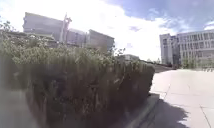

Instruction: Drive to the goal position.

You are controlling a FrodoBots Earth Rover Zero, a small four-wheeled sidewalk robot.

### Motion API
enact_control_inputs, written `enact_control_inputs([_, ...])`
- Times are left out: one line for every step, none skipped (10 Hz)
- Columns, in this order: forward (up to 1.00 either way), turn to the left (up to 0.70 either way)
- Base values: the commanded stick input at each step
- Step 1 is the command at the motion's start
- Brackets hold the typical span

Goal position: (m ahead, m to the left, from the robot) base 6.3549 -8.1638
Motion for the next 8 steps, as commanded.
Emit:
enact_control_inputs([0.00, -0.18])
enact_control_inputs([0.00, -0.68])
enact_control_inputs([0.00, -0.70])
enact_control_inputs([0.00, -0.70])
enact_control_inputs([0.00, -0.70])
enact_control_inputs([0.00, -0.70])
enact_control_inputs([0.00, -0.70])
enact_control_inputs([0.00, -0.70])
